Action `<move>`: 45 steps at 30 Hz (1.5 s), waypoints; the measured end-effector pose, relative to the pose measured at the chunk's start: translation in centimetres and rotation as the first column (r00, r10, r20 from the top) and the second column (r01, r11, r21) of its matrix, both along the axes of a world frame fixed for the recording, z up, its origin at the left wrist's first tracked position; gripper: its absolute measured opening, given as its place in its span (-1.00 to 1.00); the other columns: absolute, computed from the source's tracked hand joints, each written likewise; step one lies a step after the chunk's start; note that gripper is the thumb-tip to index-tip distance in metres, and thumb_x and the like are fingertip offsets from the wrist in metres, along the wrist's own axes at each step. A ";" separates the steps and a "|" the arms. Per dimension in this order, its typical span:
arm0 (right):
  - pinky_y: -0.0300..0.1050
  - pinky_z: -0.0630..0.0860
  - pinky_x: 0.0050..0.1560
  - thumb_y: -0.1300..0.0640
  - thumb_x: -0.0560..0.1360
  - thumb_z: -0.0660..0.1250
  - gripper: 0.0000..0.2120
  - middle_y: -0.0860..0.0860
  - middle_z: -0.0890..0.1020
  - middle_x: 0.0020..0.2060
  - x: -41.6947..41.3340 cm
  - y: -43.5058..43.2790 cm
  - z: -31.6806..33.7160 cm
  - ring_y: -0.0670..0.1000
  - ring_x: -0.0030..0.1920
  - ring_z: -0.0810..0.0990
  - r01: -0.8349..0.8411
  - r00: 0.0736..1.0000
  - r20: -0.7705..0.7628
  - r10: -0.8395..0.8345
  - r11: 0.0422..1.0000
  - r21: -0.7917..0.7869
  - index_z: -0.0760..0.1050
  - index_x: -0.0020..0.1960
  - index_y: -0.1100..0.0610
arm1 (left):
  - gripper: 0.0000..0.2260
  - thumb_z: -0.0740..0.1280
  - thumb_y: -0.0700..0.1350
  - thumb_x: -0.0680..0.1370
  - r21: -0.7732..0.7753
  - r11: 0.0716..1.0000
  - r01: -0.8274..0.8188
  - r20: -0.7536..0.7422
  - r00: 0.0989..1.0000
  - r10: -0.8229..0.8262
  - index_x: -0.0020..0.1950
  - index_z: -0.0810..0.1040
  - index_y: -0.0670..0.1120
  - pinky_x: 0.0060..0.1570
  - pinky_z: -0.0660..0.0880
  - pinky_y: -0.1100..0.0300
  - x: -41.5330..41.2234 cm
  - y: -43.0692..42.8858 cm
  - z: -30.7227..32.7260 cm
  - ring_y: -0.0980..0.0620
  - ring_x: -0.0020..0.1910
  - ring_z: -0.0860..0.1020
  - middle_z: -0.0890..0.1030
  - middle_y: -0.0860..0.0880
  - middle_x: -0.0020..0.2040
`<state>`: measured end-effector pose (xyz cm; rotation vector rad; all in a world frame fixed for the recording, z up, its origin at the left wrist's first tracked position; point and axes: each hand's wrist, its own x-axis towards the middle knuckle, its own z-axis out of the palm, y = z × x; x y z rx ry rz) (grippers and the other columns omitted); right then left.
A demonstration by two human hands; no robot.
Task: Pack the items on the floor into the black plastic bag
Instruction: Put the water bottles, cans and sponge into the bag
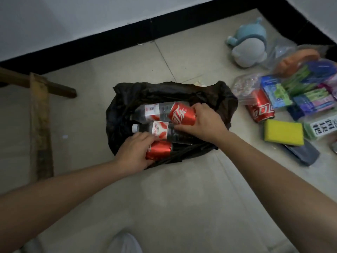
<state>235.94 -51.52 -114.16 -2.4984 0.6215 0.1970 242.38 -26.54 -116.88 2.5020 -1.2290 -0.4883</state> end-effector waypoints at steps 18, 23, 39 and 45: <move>0.19 0.33 0.31 -0.41 0.51 0.08 -0.16 0.22 0.31 0.32 -1.6 -0.4 -4.3 0.25 0.29 0.35 -0.302 0.938 -0.250 0.240 0.921 -0.246 -0.24 0.59 -0.11 | -0.31 0.57 0.07 0.29 0.071 0.959 0.273 0.073 0.958 -0.278 0.36 0.39 0.06 0.21 0.44 -0.07 0.9 2.7 -2.0 -0.08 0.26 0.41 0.44 -0.04 0.28; 0.19 0.22 0.37 -0.30 0.52 0.17 -0.16 0.21 0.28 0.31 -1.6 -0.4 -4.0 0.24 0.30 0.31 -0.359 0.924 -0.258 0.281 0.868 -0.343 -0.22 0.60 -0.06 | -0.28 0.59 0.05 0.29 0.072 0.966 0.247 0.105 0.962 -0.254 0.39 0.42 0.02 0.17 0.43 -0.10 0.6 2.9 -1.9 -0.08 0.27 0.41 0.45 -0.04 0.31; 0.23 0.07 0.50 0.03 0.38 0.27 -0.20 0.24 0.08 0.55 -15.0 -13.1 -2.9 0.29 0.54 0.05 0.270 0.961 0.162 -0.224 0.882 -0.387 0.10 0.57 0.15 | -0.52 0.23 0.04 0.57 -0.213 0.894 0.393 0.367 0.881 -0.299 0.42 0.40 -0.18 0.35 0.21 -0.13 0.2 -15.6 3.3 -0.25 0.41 0.30 0.31 -0.26 0.44; 0.17 0.22 0.36 -0.10 0.33 0.43 -0.15 0.21 0.38 0.32 -20.9 -16.5 -4.5 0.26 0.37 0.31 0.284 0.946 -0.029 -0.322 0.870 -0.404 0.20 0.53 0.08 | -0.49 0.27 0.02 0.51 -0.265 0.834 0.483 0.356 0.853 -0.381 0.41 0.38 -0.16 0.31 0.28 -0.15 -3.7 -25.5 4.3 -0.25 0.36 0.30 0.32 -0.26 0.42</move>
